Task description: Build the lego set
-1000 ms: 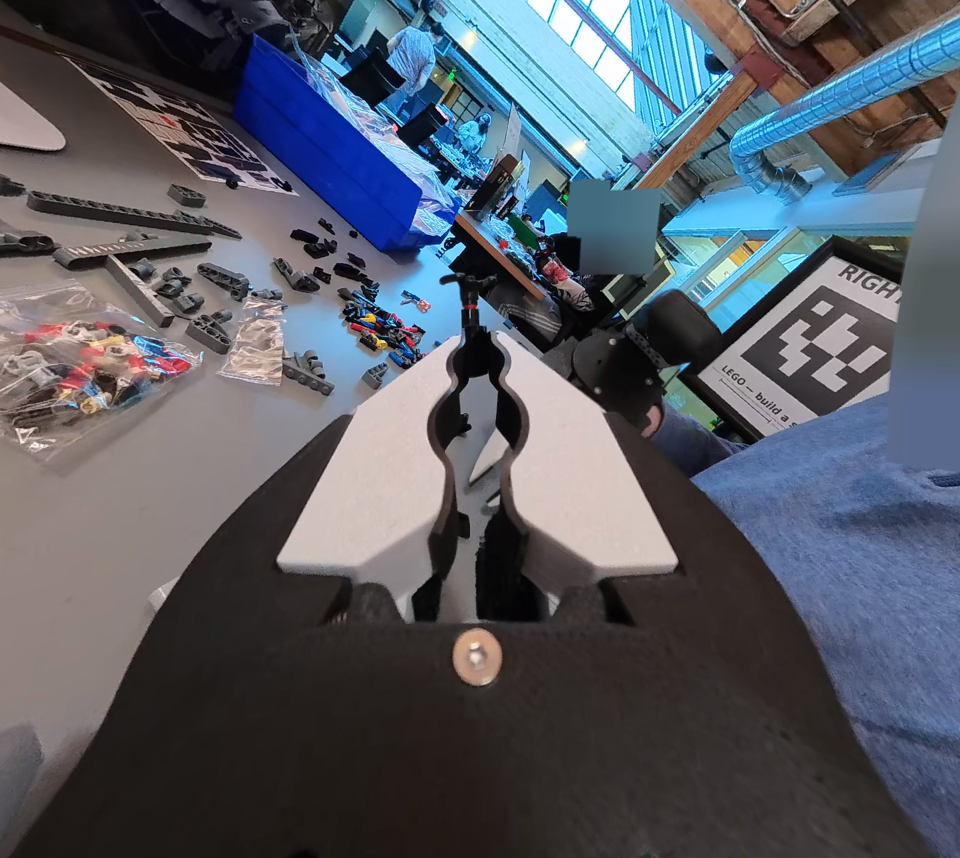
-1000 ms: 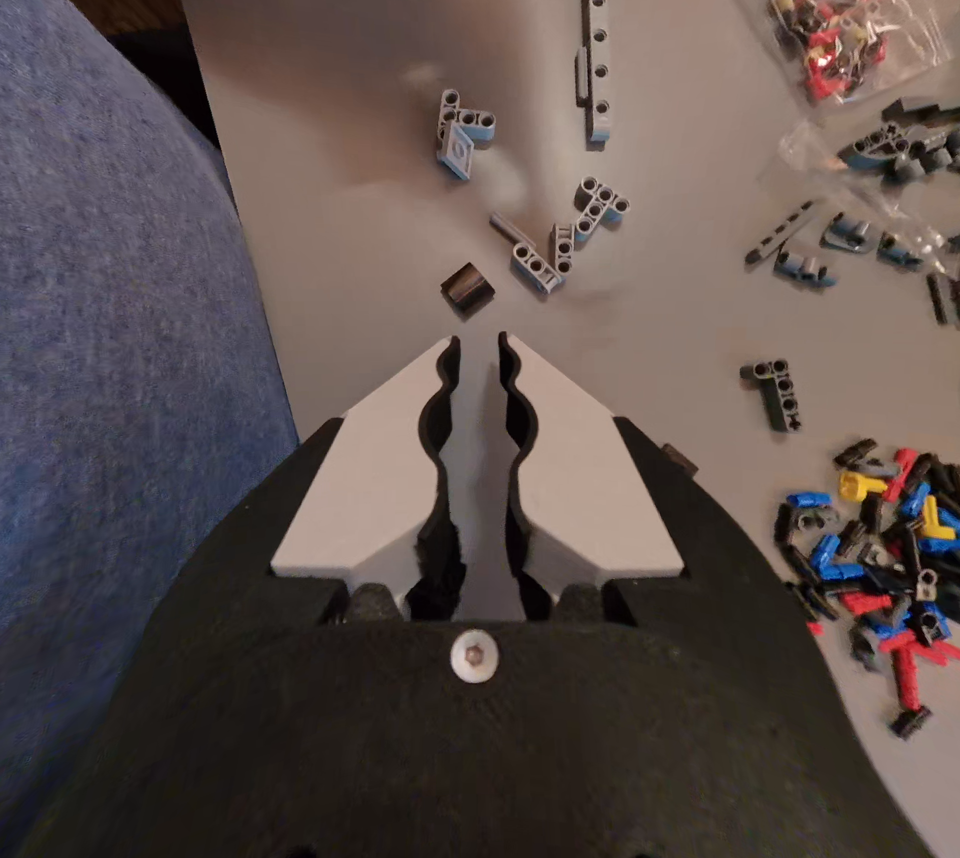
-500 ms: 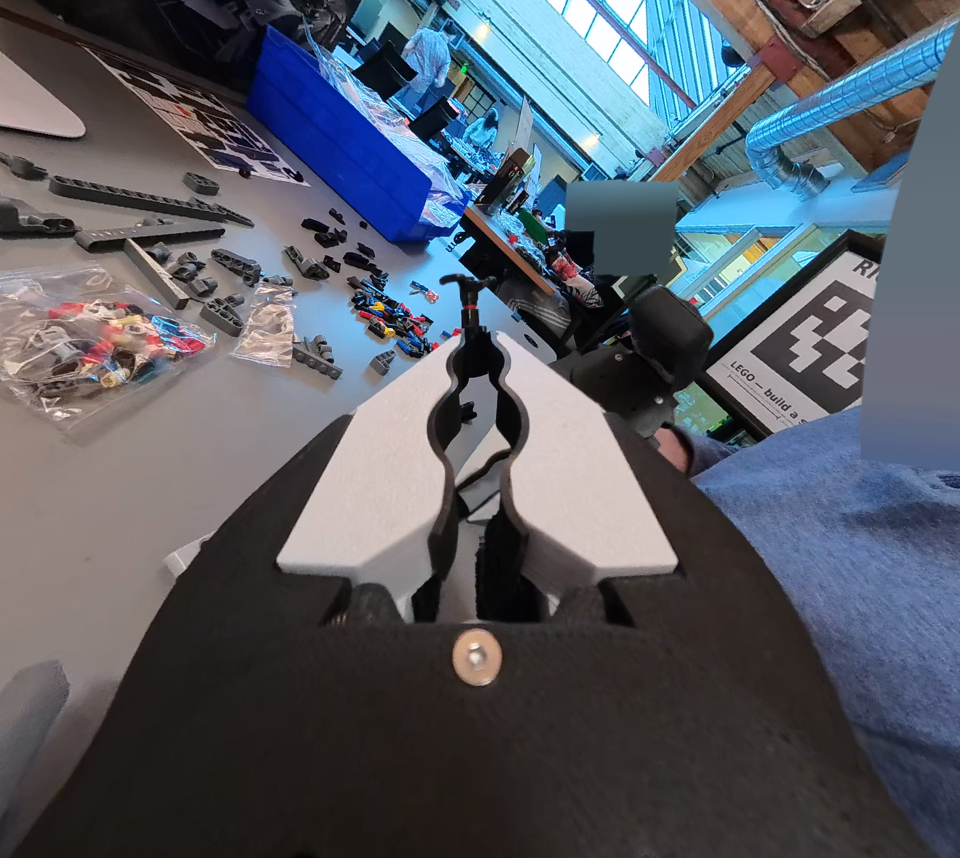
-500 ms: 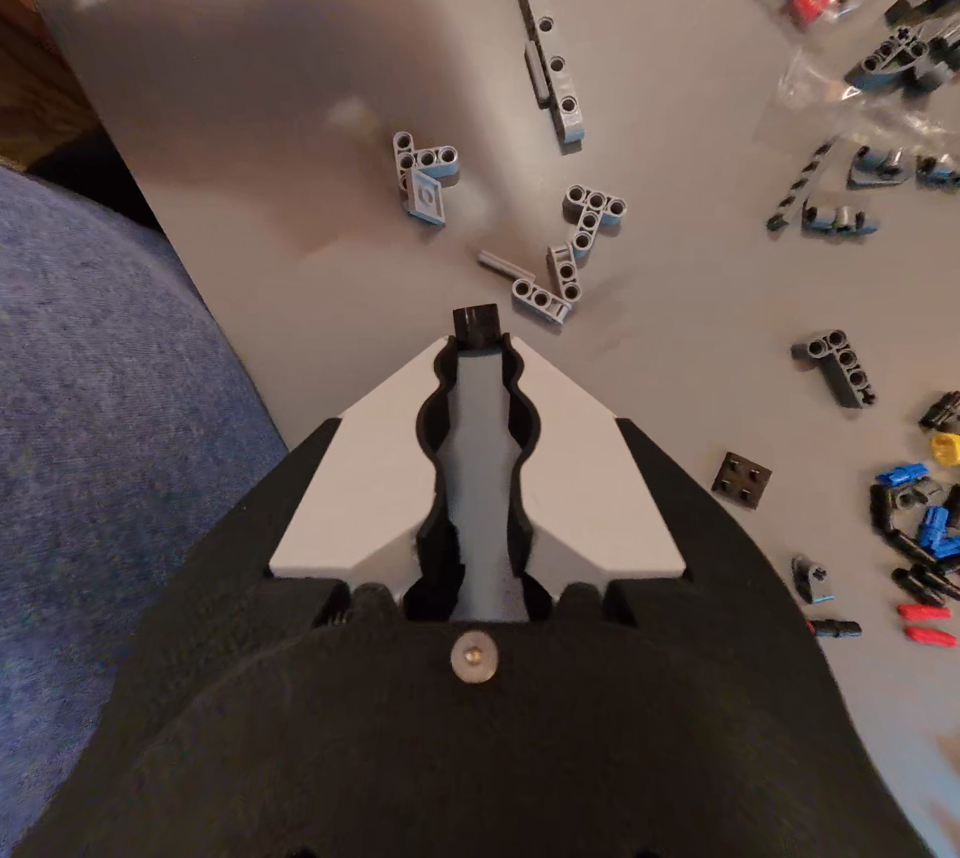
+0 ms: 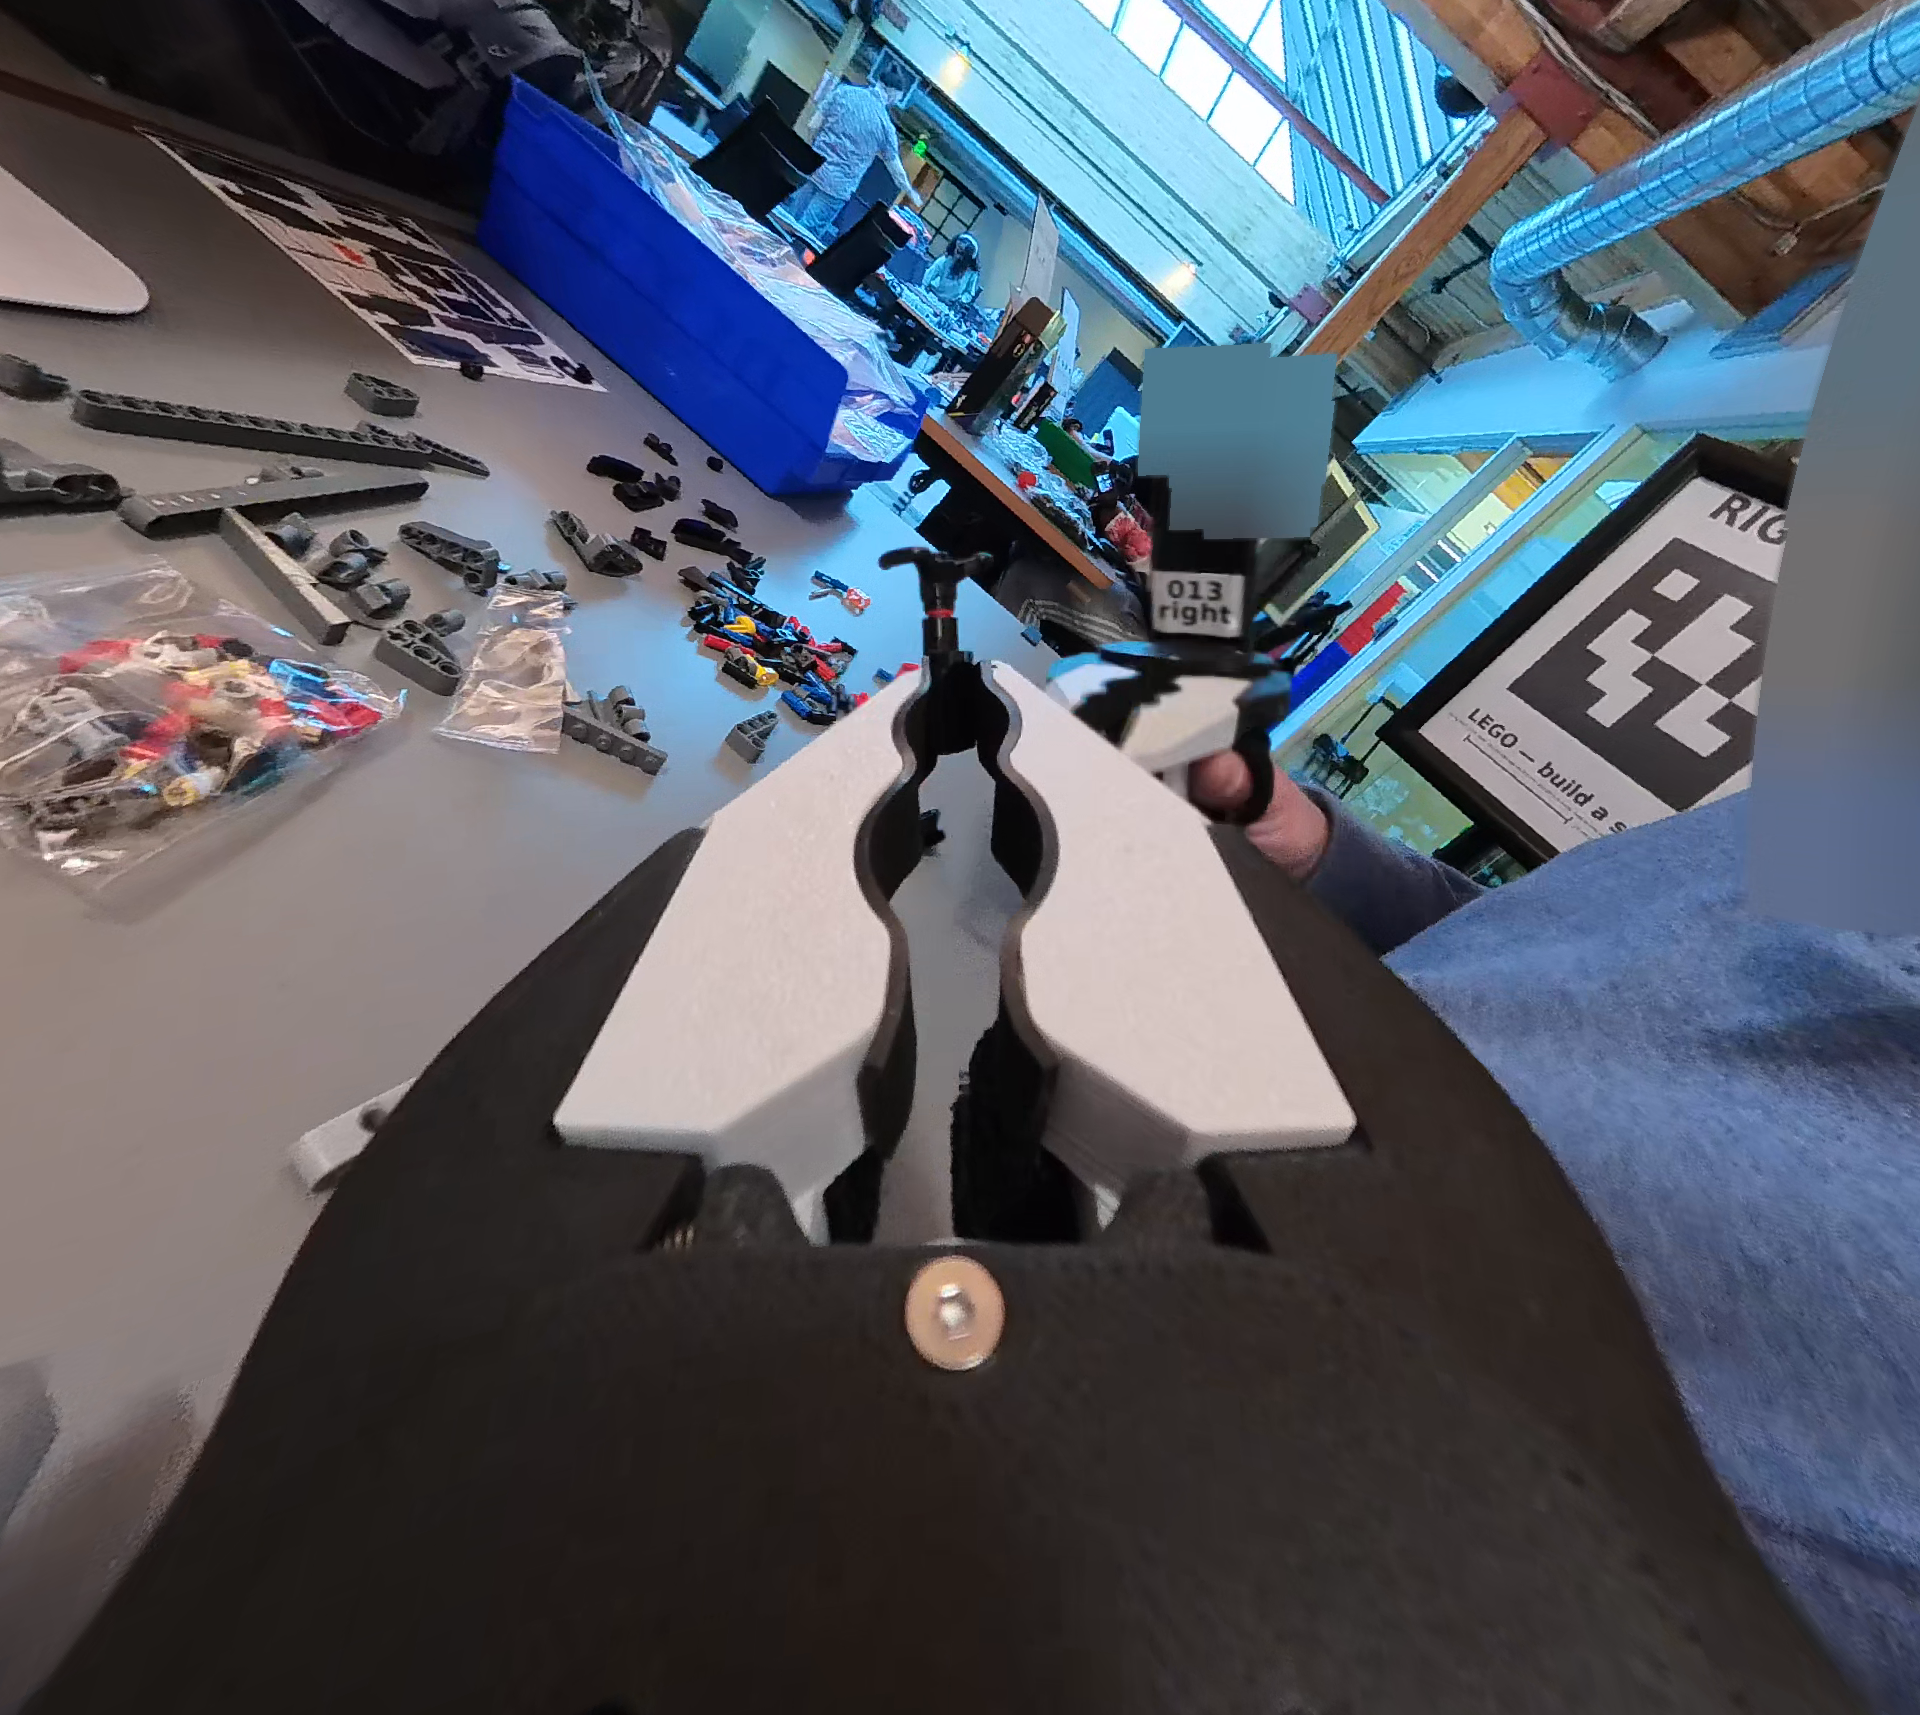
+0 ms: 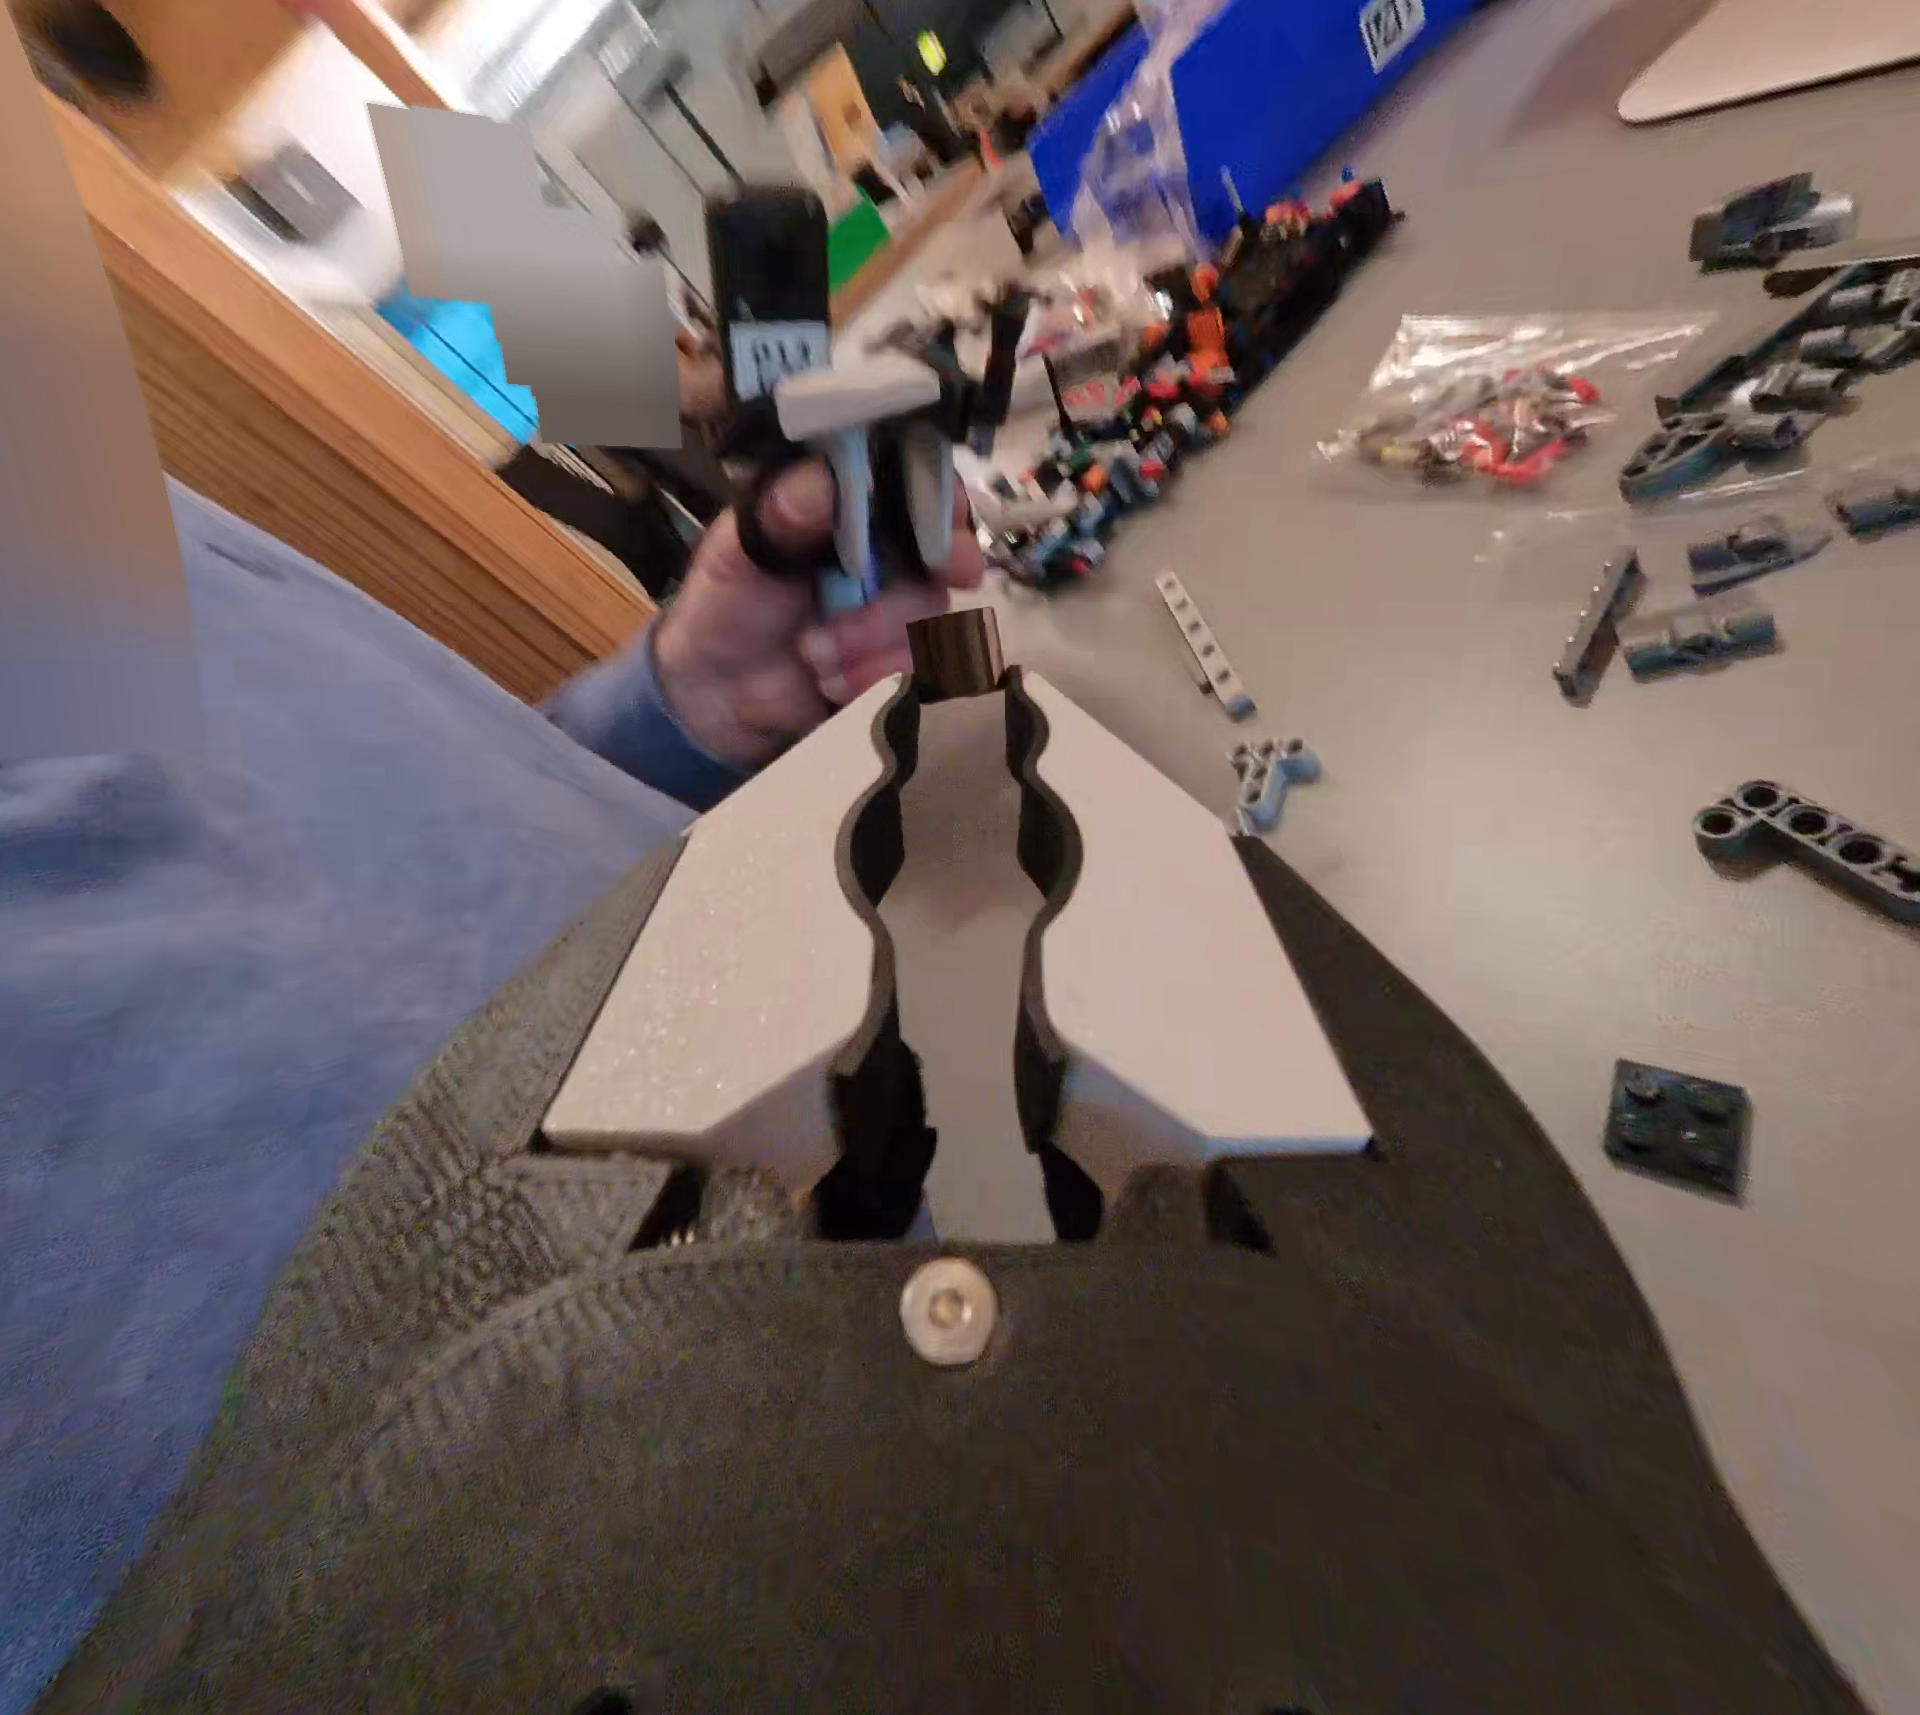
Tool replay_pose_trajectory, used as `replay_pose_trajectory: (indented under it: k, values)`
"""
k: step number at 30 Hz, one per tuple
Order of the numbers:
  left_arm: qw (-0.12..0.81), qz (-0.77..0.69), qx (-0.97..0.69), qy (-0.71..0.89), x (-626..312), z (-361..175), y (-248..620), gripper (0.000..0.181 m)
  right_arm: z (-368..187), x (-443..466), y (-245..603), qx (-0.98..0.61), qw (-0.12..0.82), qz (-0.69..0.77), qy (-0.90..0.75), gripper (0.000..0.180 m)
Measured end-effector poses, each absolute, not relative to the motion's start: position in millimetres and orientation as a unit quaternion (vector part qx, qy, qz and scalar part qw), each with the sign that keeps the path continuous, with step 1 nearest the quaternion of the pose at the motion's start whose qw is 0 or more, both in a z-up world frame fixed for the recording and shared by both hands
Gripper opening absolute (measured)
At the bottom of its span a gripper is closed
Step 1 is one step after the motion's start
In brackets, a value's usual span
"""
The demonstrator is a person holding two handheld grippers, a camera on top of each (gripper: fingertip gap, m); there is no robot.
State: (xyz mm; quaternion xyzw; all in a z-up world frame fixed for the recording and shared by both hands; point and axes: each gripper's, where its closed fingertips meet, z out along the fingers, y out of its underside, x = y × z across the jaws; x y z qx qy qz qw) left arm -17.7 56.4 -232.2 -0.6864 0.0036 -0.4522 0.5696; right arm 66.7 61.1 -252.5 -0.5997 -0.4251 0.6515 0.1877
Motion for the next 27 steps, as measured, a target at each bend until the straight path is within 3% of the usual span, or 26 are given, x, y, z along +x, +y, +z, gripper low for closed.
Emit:
replay_pose_trajectory:
  k: [6, 14, 27]
  values:
    - [0.559, -0.463, -0.688, 0.012, -2.2, -232.0, 58.0, 0.004, -232.9, 70.6, 67.4, -0.557, 0.179, 0.715, -0.383, 0.013]
    - [0.554, -0.488, -0.675, 0.002, 7.2, -231.4, 61.4, 0.004, -235.9, 63.6, 71.5, -0.579, 0.226, 0.650, -0.437, 0.013]
    - [0.605, -0.450, -0.657, -0.002, 19.4, -219.6, 72.0, 0.004, -227.3, 33.9, 79.7, -0.596, 0.255, 0.657, -0.386, 0.013]
